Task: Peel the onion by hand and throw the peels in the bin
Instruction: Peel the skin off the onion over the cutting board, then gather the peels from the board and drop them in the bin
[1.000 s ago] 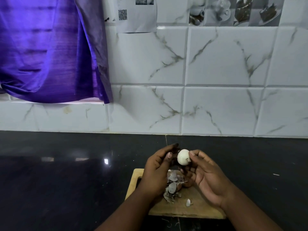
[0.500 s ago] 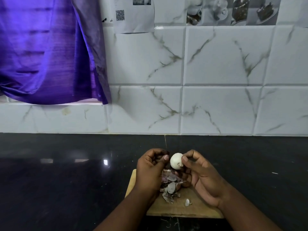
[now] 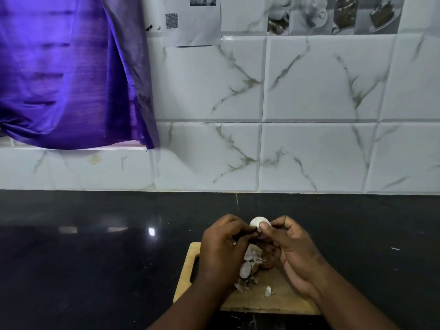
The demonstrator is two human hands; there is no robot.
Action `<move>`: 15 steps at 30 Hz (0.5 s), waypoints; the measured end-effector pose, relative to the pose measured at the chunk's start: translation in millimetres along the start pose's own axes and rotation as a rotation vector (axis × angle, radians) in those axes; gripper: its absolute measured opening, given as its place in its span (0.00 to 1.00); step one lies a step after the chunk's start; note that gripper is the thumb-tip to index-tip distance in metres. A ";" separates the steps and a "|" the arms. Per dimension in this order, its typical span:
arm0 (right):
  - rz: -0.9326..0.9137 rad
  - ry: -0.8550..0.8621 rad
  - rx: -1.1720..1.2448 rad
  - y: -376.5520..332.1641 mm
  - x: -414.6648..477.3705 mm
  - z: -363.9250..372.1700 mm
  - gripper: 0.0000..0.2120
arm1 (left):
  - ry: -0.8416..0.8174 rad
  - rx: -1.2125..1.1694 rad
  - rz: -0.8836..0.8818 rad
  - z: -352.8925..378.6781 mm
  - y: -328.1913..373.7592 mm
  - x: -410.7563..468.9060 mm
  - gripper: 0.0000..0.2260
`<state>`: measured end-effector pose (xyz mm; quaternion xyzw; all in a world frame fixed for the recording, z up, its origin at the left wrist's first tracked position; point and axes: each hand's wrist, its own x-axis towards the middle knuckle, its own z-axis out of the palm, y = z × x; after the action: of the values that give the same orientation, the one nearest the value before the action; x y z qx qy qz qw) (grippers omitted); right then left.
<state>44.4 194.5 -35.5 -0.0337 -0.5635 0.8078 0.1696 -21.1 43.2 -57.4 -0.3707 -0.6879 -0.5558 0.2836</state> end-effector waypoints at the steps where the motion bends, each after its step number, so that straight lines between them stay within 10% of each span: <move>1: -0.017 0.034 0.001 -0.5 0.8 -1.8 0.19 | 0.010 -0.046 -0.081 0.6 -0.1 0.7 0.08; 7: -0.050 0.300 -0.155 5.7 13.3 -16.4 0.06 | 0.126 -0.026 -0.624 -23.8 -9.0 1.0 0.10; 15: 0.072 0.241 -0.382 23.2 17.0 15.5 0.11 | -0.457 0.227 -0.720 -3.7 21.7 -4.4 0.31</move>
<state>19.2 178.7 -49.0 -0.1816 -0.6804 0.6821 0.1972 -0.8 41.1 -48.0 -0.1874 -0.8749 -0.4440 -0.0483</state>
